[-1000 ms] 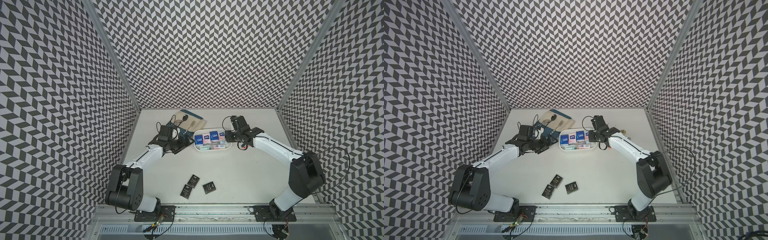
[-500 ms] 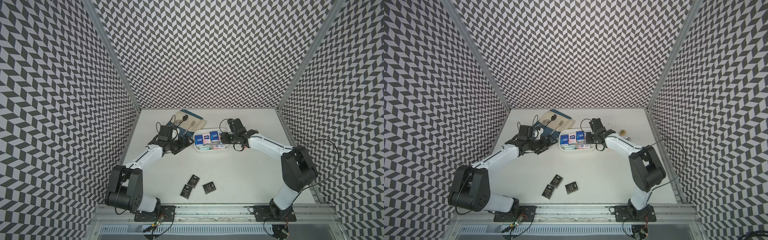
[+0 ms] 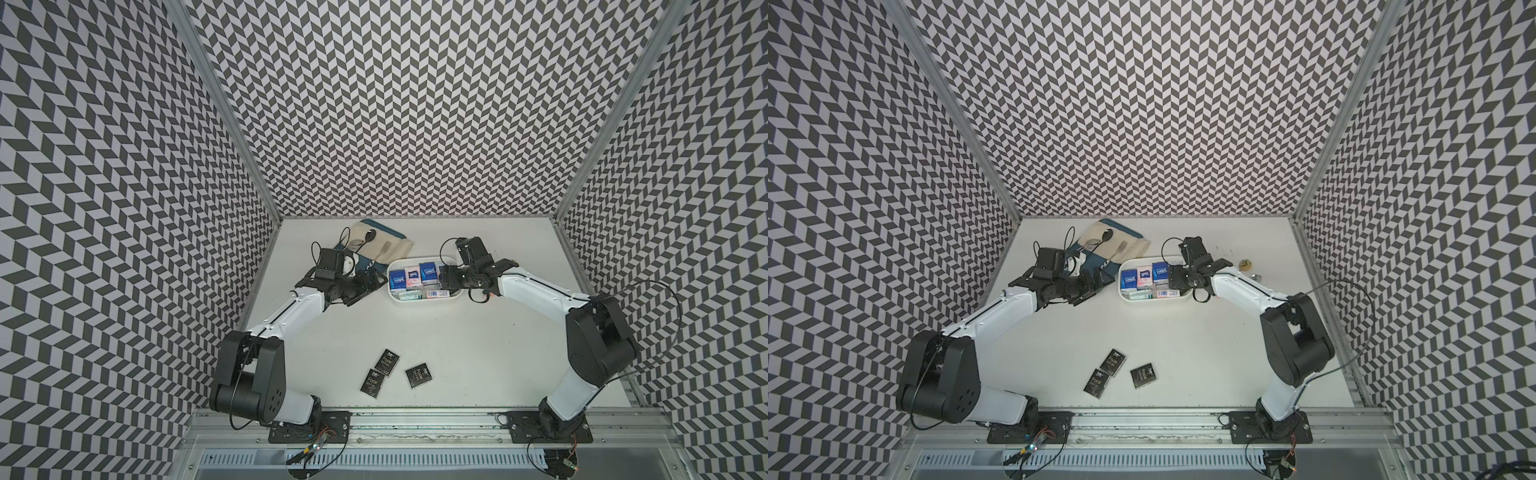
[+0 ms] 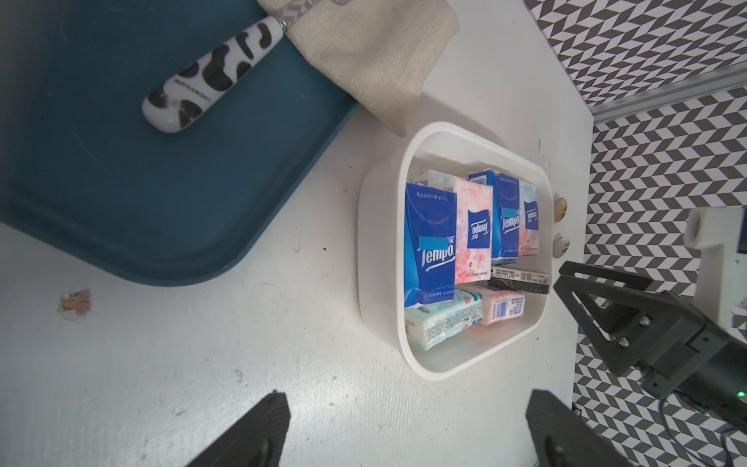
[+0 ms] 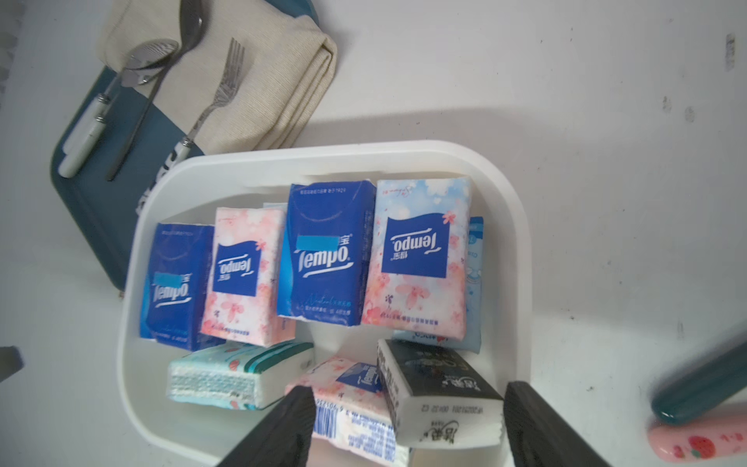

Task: Put the pocket tissues into the storage box
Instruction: Place the pocket tissues in the storage box, then move the pocket tissues to the center of the board.

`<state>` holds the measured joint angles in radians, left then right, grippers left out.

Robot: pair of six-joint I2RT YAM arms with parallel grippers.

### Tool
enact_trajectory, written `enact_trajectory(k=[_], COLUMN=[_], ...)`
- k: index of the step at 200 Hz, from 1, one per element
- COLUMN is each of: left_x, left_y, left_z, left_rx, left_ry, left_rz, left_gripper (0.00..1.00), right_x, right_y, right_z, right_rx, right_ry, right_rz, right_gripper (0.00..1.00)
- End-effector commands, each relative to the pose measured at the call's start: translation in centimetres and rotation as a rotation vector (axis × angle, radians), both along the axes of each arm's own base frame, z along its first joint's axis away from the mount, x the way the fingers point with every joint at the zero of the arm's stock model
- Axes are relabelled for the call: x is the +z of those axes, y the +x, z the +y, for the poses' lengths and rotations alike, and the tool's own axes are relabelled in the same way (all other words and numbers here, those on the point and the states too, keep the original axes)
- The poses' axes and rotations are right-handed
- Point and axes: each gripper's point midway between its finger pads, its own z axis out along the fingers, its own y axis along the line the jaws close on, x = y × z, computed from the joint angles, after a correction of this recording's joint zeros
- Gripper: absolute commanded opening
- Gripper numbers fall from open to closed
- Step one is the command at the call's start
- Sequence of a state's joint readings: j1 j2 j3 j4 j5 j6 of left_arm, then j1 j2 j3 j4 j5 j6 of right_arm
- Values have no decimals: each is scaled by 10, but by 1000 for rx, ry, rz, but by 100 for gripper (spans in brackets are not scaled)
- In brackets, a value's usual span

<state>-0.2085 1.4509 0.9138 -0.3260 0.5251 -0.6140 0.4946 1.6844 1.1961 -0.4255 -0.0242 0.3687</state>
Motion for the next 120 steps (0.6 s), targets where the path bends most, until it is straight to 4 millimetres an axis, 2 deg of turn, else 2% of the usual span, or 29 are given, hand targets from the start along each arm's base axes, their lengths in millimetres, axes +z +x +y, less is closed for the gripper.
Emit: enact_trajectory(k=[1, 46, 99, 120], left_x=[12, 13, 9, 11], left_y=[6, 10, 9, 7], left_z=[3, 8, 36, 45], left_rx=[-4, 12, 81, 101], left_ry=[7, -10, -34, -31], left_rz=[-41, -41, -24, -30], left_gripper=[97, 97, 97, 98], right_x=[20, 3, -21, -30], right_y=[-19, -82, -179, -207], right_z=[1, 16, 63, 78], right_rx=[65, 230, 453, 509], right_ry=[10, -4, -51, -75], right_rz=[-13, 101, 228, 254], right_gripper=[76, 76, 83, 87])
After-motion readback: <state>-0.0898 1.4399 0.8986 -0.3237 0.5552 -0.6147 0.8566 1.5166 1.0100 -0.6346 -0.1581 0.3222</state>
